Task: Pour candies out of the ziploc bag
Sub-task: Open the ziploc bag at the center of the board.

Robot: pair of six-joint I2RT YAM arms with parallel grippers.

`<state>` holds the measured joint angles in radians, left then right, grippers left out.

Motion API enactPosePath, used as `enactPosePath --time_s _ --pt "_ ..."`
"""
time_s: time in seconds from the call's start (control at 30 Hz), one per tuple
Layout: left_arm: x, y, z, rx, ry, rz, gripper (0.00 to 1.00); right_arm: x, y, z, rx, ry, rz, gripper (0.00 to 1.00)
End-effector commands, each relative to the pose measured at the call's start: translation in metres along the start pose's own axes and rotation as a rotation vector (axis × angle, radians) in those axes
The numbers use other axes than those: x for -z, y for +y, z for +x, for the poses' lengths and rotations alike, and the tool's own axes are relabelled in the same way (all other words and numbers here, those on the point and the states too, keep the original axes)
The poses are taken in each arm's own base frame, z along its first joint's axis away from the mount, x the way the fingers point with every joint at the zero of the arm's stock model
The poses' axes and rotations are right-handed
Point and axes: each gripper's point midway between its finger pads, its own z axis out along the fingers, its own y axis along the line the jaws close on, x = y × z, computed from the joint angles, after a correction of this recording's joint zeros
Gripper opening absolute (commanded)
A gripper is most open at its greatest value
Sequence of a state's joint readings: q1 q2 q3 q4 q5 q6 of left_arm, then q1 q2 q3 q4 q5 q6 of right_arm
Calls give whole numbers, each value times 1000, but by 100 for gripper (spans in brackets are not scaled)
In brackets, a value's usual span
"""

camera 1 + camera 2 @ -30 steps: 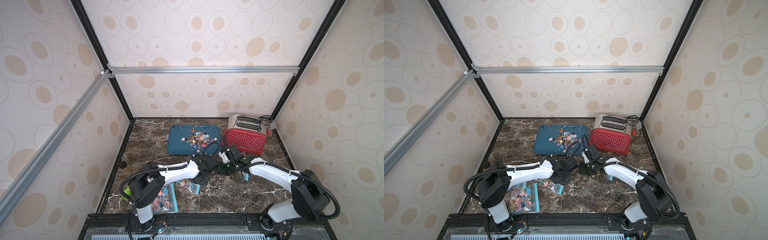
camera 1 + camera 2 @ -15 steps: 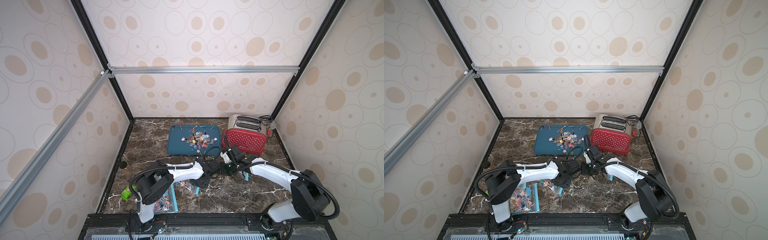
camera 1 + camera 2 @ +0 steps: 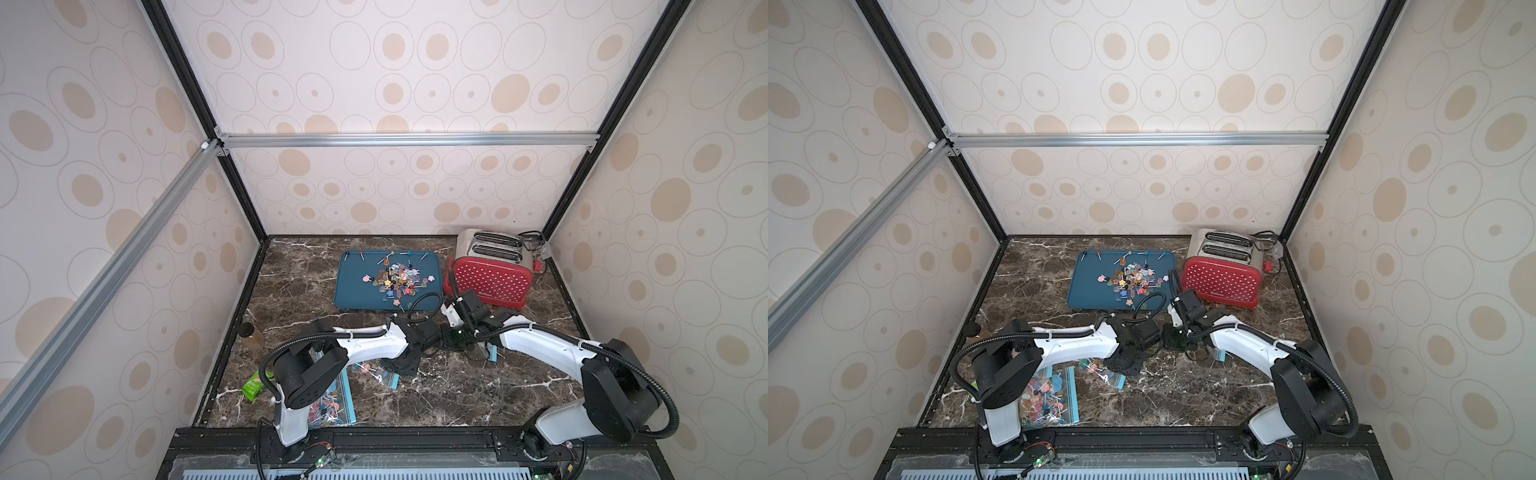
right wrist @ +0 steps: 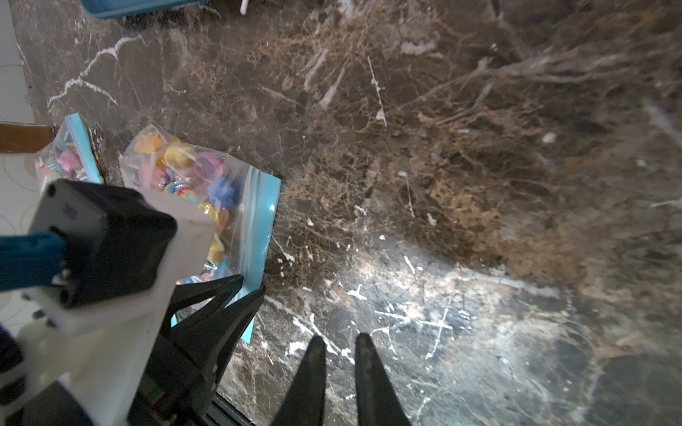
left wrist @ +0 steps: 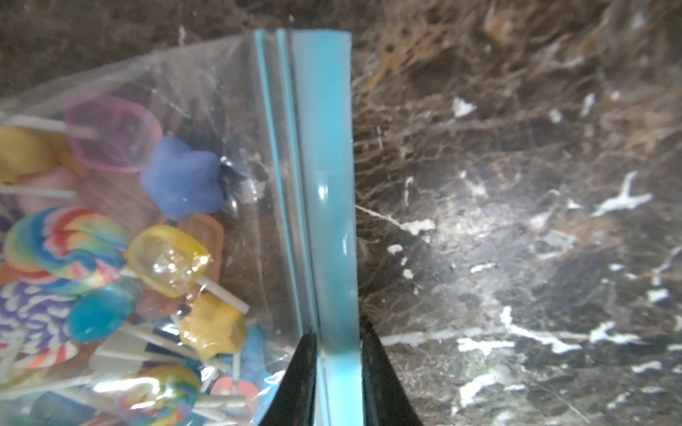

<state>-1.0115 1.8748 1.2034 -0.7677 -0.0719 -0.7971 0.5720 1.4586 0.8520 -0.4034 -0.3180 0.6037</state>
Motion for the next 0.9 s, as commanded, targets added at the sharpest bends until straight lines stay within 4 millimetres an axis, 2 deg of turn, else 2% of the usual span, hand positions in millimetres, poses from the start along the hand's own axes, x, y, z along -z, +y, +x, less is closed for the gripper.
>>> enactPosePath --time_s 0.0,0.3,0.43,0.73,0.87 --pt "-18 2 14 -10 56 -31 22 0 -7 4 -3 7 8 19" --pt "-24 24 16 14 66 -61 21 1 -10 5 -7 5 8 19" --pt "-28 27 15 12 67 -60 19 1 -10 5 -11 4 6 19" --pt "-31 32 11 9 69 -52 0 2 -12 4 -14 4 11 19" --pt "-23 30 6 2 53 -41 0 2 -12 4 -12 5 8 19"
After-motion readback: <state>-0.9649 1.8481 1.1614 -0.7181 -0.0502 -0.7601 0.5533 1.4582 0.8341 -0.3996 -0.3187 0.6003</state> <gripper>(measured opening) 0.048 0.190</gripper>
